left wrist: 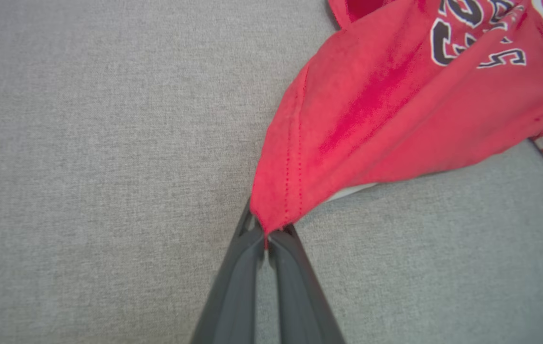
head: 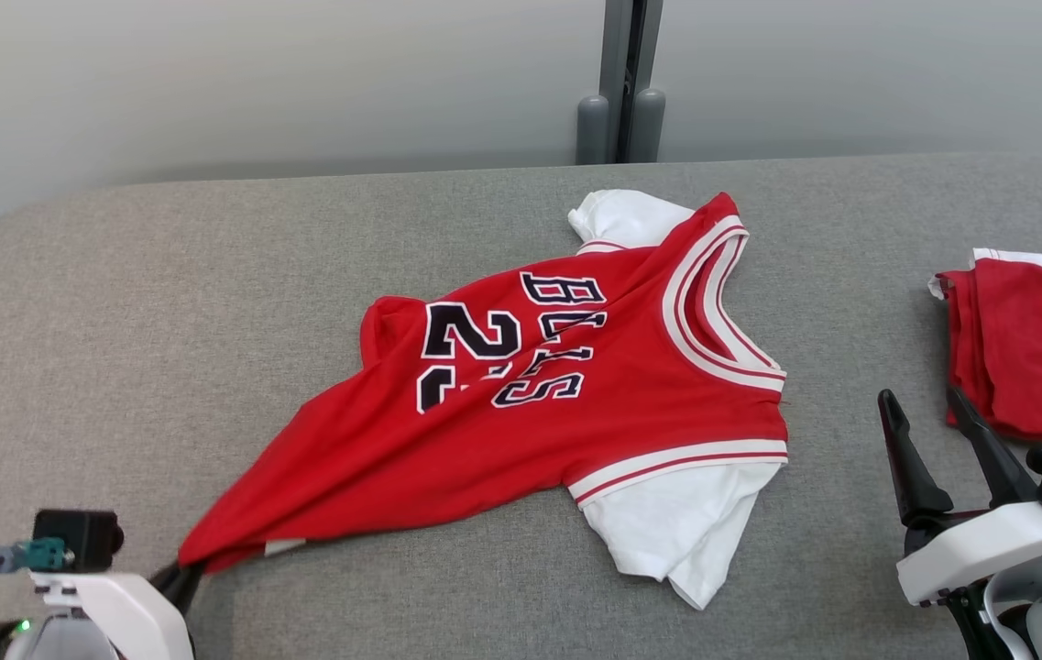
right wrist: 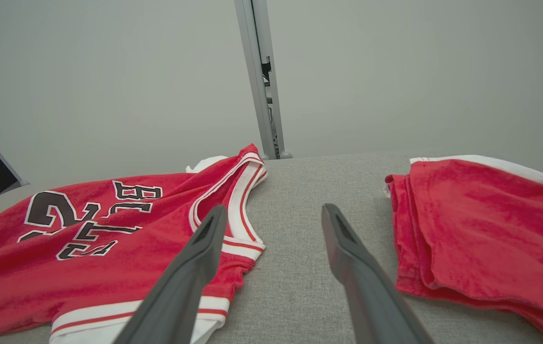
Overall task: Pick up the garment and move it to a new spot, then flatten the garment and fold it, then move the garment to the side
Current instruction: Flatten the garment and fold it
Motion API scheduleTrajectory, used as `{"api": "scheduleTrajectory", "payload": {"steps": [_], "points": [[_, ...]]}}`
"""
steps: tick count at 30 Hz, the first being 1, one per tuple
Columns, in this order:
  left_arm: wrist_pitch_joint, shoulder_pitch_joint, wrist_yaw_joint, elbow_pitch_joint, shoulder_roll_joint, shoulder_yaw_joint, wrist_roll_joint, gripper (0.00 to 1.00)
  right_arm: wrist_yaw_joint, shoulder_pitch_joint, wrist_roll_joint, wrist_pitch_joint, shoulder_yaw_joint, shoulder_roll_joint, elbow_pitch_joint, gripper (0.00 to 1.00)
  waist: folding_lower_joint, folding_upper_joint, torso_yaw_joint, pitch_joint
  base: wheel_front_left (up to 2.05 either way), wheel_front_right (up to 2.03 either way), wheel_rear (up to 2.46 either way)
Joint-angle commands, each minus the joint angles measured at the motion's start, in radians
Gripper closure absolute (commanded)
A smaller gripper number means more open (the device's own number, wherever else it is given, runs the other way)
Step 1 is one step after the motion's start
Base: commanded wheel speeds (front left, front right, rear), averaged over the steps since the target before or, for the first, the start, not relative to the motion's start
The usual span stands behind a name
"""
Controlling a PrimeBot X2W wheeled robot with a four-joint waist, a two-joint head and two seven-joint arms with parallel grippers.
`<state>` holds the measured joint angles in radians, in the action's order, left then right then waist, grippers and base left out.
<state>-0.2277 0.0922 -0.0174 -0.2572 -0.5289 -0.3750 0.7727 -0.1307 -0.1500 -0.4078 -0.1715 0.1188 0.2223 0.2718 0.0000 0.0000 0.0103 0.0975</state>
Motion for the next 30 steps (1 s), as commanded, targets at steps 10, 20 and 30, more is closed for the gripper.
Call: {"api": "scheduleTrajectory", "payload": {"steps": [10,20,30], "points": [[-0.082,-0.091,-0.051,0.125,-0.024,-0.016,0.026,0.00,0.000,0.021,-0.027,0.048,0.017,0.024,-0.019,0.00,0.0000,0.0000,-0.004,-0.003,0.00,0.00,0.00],[-0.022,-0.145,-0.140,0.309,-0.083,0.056,-0.017,0.00,0.000,0.037,-0.027,0.034,0.017,0.028,-0.032,0.00,0.0000,0.0000,0.011,-0.040,0.00,0.00,0.00],[0.299,-0.146,-0.227,0.377,0.019,0.136,-0.112,0.00,0.000,0.038,0.022,-0.063,-0.019,-0.013,-0.082,0.00,0.0000,0.0000,0.015,-0.065,0.00,0.00,0.00]]}}
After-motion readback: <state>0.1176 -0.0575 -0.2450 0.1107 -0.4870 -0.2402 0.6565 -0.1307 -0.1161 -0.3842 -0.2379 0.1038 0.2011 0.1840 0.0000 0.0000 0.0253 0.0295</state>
